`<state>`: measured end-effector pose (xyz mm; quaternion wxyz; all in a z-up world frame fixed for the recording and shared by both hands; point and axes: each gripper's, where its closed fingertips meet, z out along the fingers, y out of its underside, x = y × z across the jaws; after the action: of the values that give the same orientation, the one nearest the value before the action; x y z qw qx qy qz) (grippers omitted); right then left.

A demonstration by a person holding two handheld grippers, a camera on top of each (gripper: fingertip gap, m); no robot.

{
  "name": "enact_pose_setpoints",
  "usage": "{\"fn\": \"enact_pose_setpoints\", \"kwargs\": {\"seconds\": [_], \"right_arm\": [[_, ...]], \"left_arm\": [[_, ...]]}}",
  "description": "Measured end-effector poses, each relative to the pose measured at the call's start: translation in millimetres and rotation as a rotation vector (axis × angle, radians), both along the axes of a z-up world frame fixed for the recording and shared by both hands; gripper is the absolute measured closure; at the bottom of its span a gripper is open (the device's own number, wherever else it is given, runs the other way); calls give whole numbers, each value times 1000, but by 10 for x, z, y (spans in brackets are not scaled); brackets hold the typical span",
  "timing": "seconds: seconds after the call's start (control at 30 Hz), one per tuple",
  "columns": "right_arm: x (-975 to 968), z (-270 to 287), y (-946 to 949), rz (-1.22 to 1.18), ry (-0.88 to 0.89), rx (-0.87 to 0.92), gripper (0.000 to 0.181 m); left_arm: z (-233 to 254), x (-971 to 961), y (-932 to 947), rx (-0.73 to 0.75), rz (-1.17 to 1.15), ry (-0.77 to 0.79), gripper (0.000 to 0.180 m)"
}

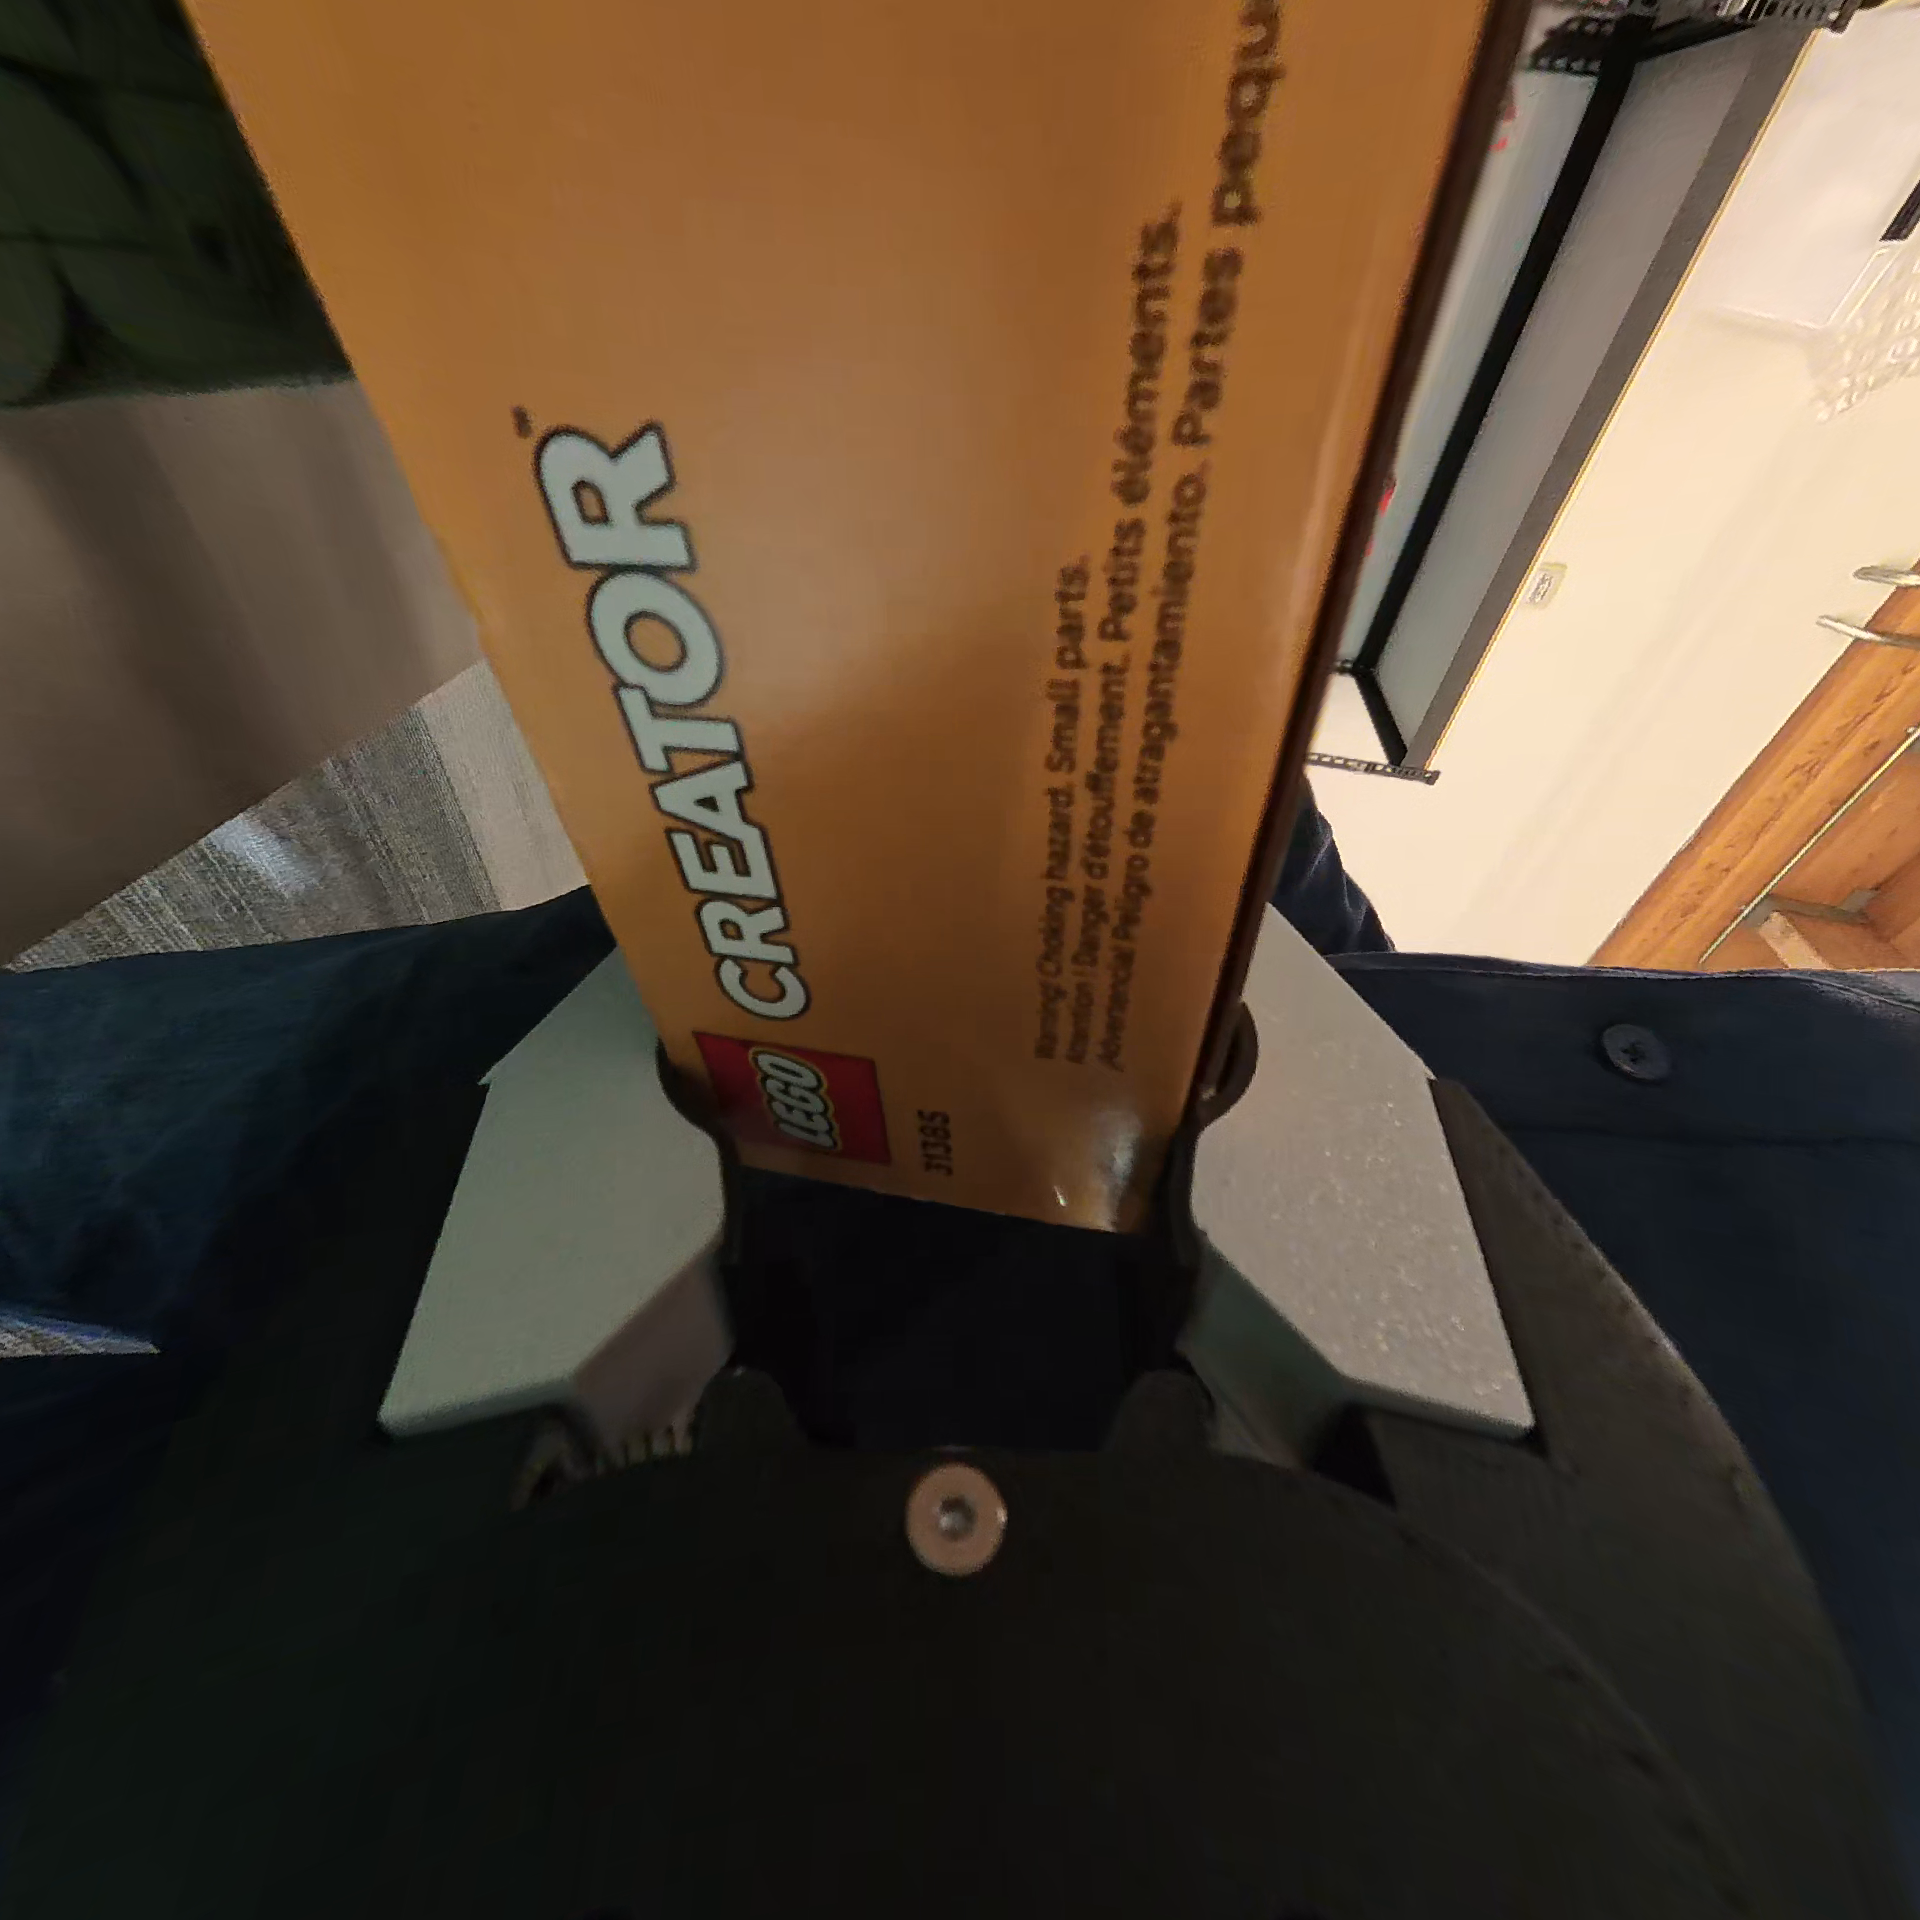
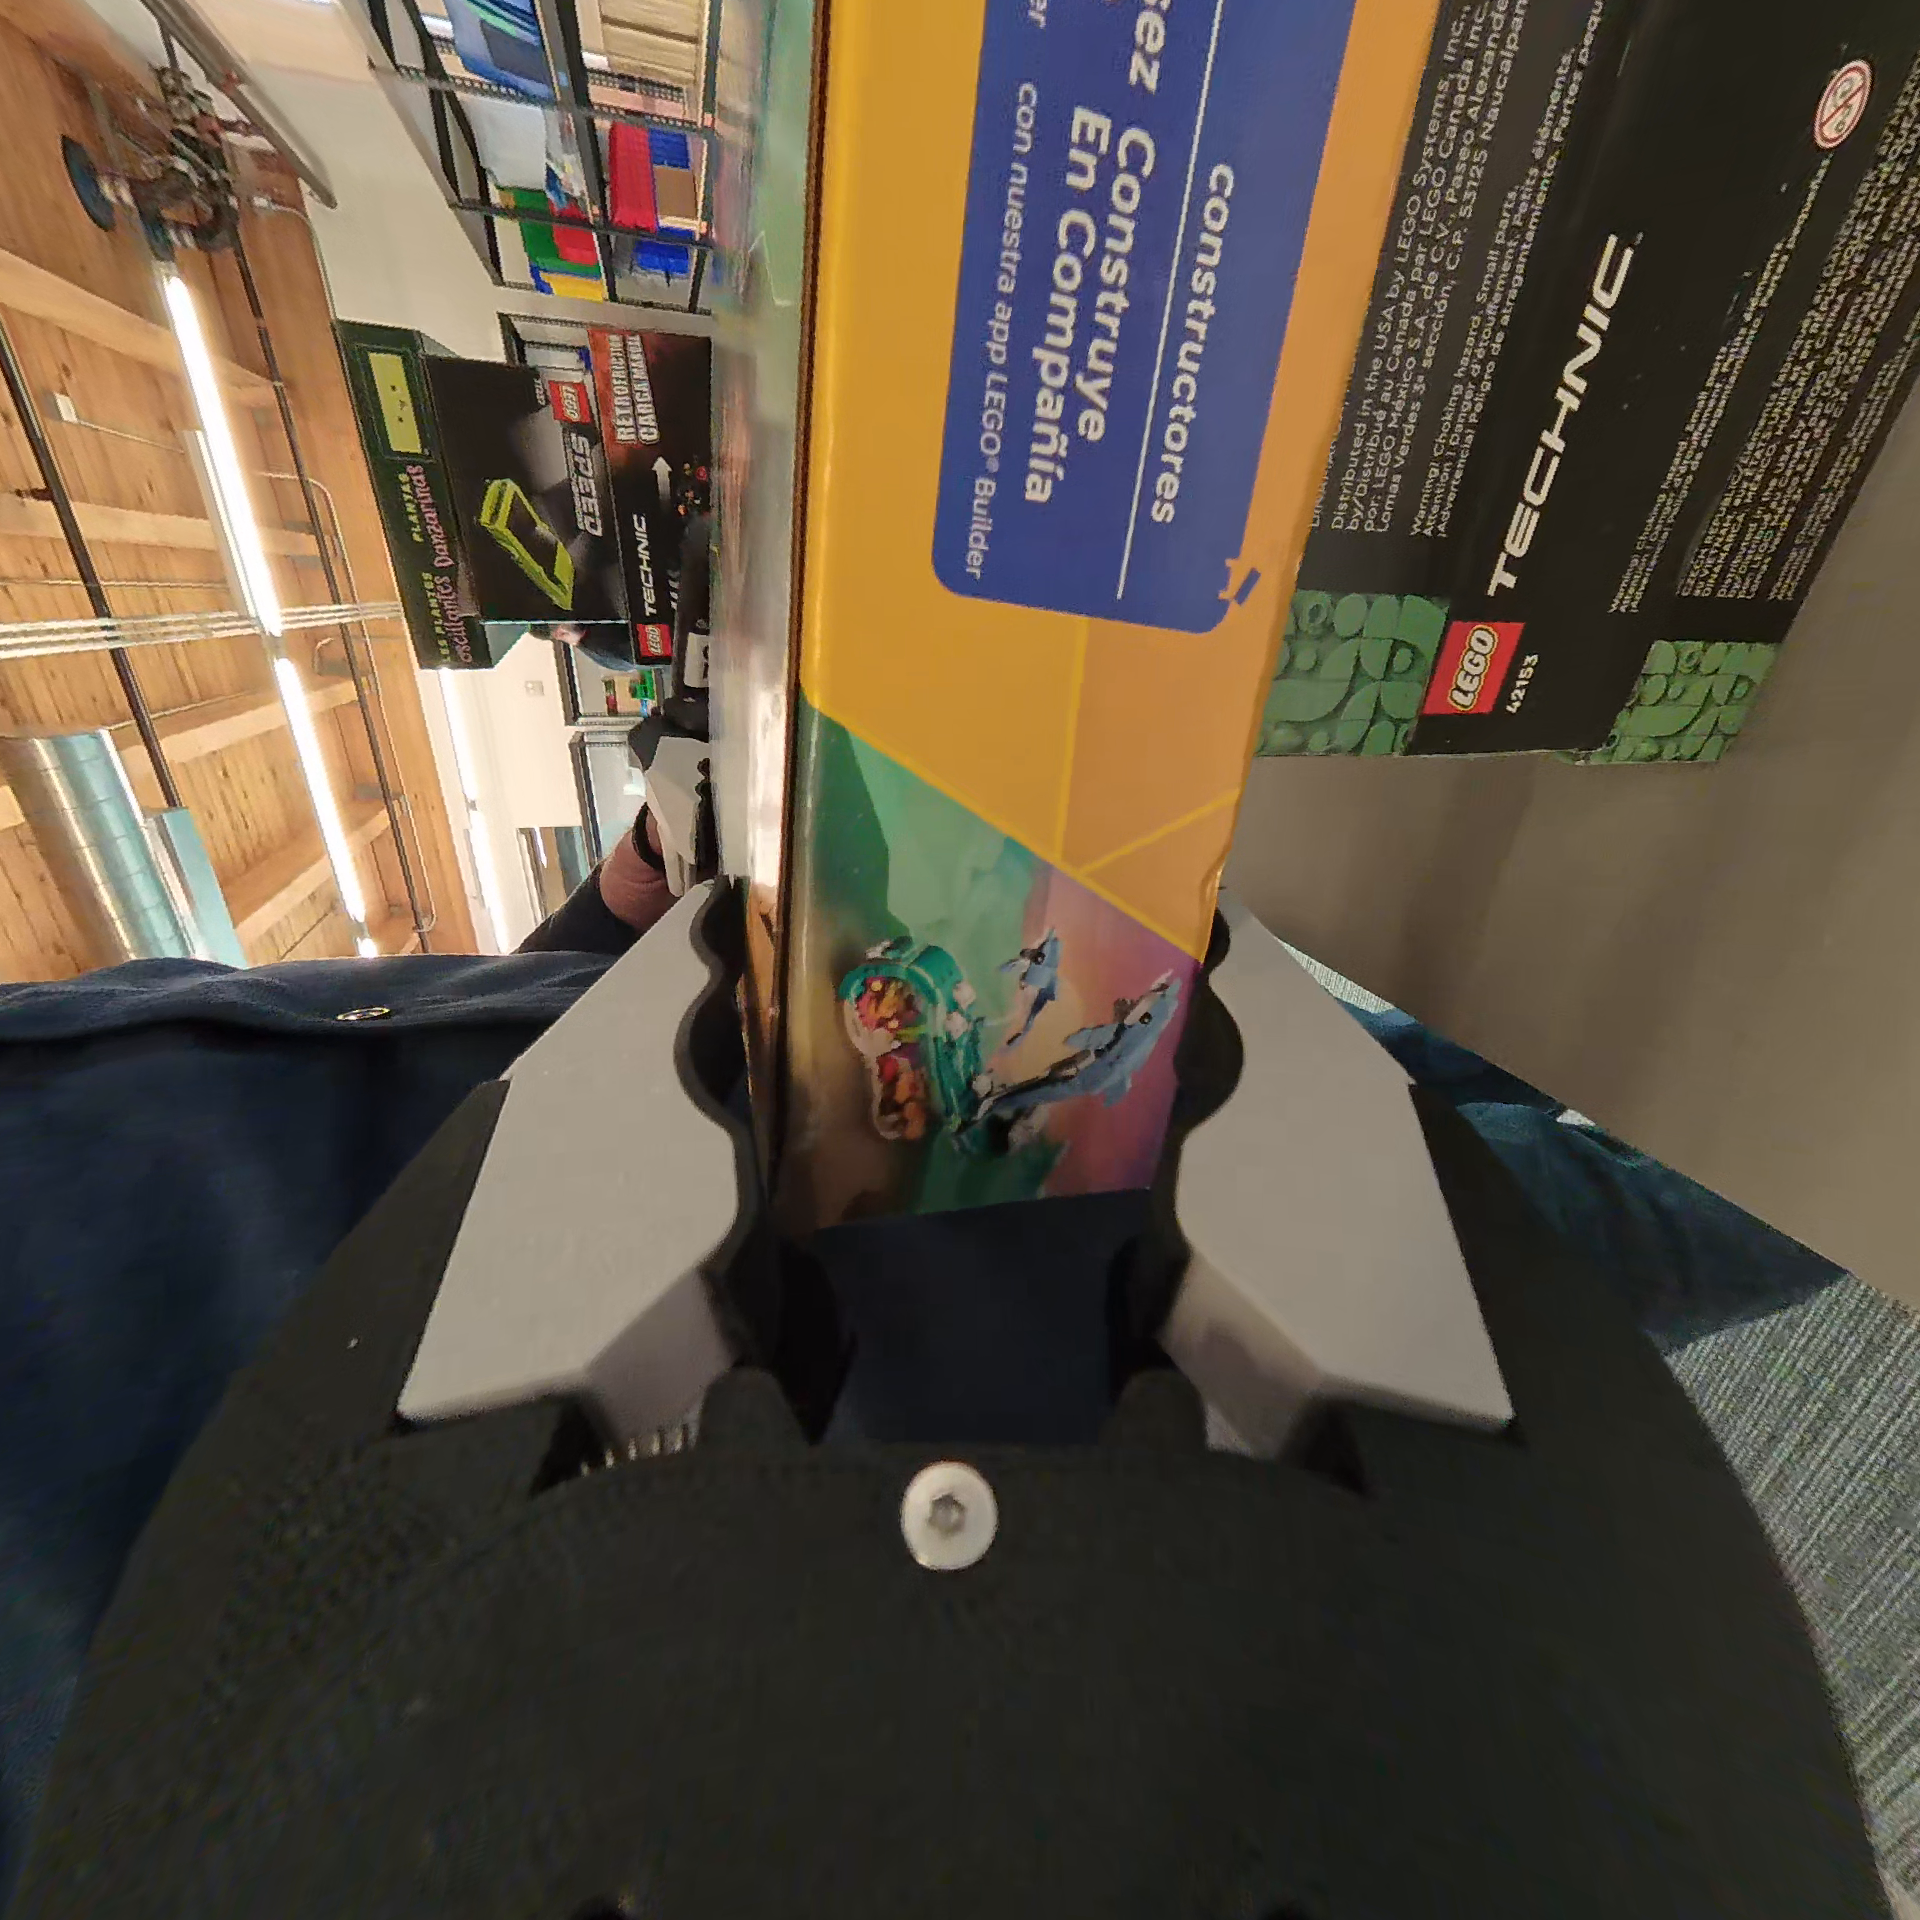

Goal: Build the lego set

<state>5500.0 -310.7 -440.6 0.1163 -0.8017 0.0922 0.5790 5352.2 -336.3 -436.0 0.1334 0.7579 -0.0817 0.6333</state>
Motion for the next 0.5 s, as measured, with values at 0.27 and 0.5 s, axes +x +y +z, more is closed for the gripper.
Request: {"fn": "enact_pose_setpoints", "kwargs": {"seconds": [0.27, 0.5], "right_arm": [[170, 43, -53, -67, 12, 16, 96], [321, 108, -41, -117, -3, 42, 96]], "left_arm": [[60, 151, 18, 25, -69, 15, 89], [106, 285, 11, 37, -100, 7, 89]]}}
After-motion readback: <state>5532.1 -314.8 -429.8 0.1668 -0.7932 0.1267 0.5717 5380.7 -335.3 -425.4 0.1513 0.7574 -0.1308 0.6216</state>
